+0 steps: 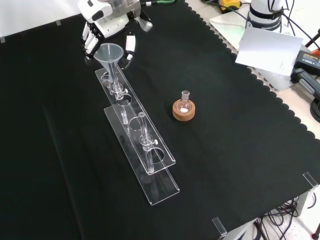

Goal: Put the funnel back on the funnel stand.

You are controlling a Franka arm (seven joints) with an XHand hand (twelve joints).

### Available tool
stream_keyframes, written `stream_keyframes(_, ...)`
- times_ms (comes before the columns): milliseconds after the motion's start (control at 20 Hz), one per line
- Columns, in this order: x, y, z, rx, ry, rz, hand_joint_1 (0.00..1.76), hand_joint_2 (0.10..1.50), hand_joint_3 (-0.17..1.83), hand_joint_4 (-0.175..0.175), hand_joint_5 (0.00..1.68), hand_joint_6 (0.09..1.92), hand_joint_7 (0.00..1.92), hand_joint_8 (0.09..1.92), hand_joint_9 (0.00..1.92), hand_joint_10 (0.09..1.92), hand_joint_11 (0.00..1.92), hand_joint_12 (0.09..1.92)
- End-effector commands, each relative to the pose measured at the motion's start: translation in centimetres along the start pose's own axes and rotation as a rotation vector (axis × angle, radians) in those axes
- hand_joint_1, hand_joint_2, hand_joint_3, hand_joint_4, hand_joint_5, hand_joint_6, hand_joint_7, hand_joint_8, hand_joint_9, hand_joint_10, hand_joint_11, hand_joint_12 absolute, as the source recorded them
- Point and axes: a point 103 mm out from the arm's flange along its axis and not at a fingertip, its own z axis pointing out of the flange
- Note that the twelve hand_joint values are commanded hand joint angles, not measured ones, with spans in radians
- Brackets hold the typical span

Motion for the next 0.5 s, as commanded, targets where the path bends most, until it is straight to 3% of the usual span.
stream_keyframes(50,0.3,0.3,1.2,0.035,0.003,0.002,0.82,0.76,0.48,-0.019,0.76,0.73,0.72,0.62,1.16,0.18,0.86,1.09)
stream_keyframes(250,0.0,0.2,1.5,0.059,0.015,-0.005,0.78,0.74,0.47,-0.036,0.53,0.67,0.55,0.65,1.02,0.17,0.69,1.19)
stream_keyframes(400,-0.2,-0.2,1.3,0.081,0.040,-0.011,0.74,0.70,0.46,-0.048,0.37,0.40,0.35,0.68,0.81,0.23,0.50,1.27)
stream_keyframes(500,0.0,-0.8,1.0,0.089,0.046,-0.016,0.70,0.69,0.44,-0.049,0.32,0.20,0.22,0.67,0.64,0.37,0.41,1.32)
